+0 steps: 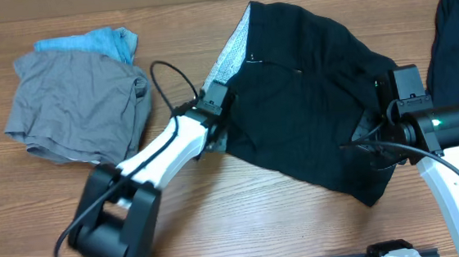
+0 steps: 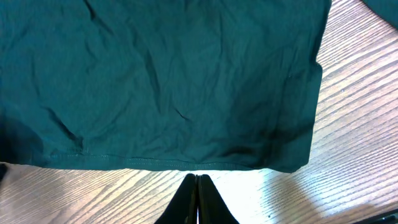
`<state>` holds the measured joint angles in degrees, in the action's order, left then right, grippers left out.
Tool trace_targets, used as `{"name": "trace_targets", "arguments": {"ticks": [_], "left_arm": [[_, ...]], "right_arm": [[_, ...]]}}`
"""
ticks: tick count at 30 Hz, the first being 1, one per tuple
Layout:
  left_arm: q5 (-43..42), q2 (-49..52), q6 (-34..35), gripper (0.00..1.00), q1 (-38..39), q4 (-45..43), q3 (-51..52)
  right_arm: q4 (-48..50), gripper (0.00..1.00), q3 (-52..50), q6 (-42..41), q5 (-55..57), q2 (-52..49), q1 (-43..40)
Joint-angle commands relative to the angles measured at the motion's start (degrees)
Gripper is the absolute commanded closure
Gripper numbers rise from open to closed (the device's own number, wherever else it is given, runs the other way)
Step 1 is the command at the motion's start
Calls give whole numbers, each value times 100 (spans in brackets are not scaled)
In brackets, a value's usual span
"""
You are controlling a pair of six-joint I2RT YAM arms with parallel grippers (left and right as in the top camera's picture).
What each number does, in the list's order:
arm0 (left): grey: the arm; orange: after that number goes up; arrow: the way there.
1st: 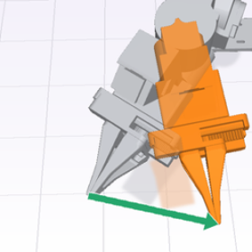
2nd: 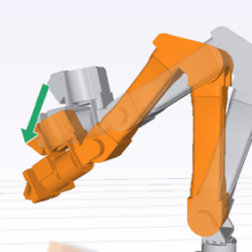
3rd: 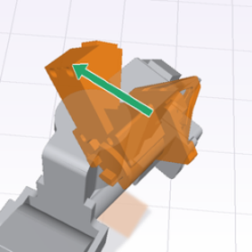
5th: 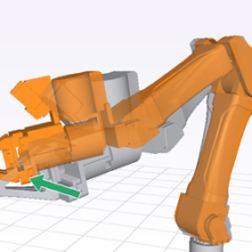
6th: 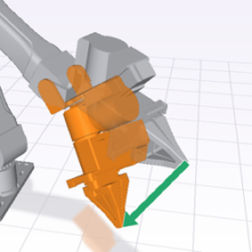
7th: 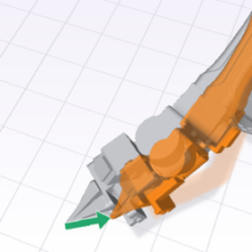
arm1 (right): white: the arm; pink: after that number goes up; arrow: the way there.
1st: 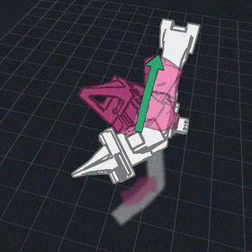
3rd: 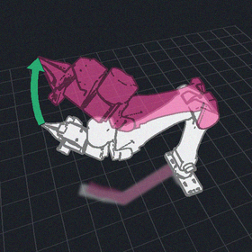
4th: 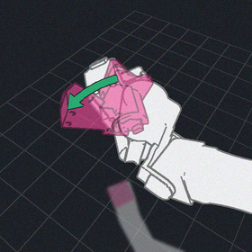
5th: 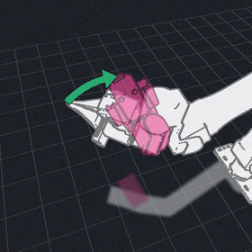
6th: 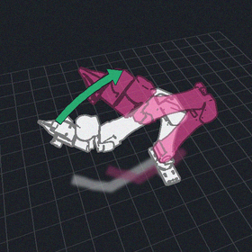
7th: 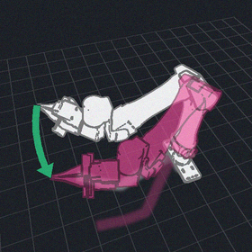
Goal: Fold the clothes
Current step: 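Pull the shorts apart with both grippers to spread them flat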
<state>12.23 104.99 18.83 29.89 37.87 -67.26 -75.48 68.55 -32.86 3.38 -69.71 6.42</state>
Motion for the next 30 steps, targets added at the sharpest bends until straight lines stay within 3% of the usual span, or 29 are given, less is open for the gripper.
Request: {"name": "trace_targets", "arguments": {"ticks": [1, 4, 16, 22, 27, 30], "left_arm": [[42, -831, -562, 96, -35, -822, -66], [-13, -573, -975, 96, -42, -1303, -55], [-474, 951, -839, 96, -85, -1550, -55], [-479, 1311, -101, 96, -83, -590, -52], [-483, 1307, 960, 96, -83, 942, -52], [-774, 1307, 1038, 96, -39, 1351, -52]], "right_arm": [[44, 96, -4, -35, 63, 31, 15], [44, 96, -4, -35, 63, 31, 15], [-26, 96, -4, -31, 66, 31, 15], [33, 96, -4, -31, 70, 31, 15], [282, 96, -4, -35, 531, 24, -208], [629, 96, -4, -22, 649, -63, -511]]}}
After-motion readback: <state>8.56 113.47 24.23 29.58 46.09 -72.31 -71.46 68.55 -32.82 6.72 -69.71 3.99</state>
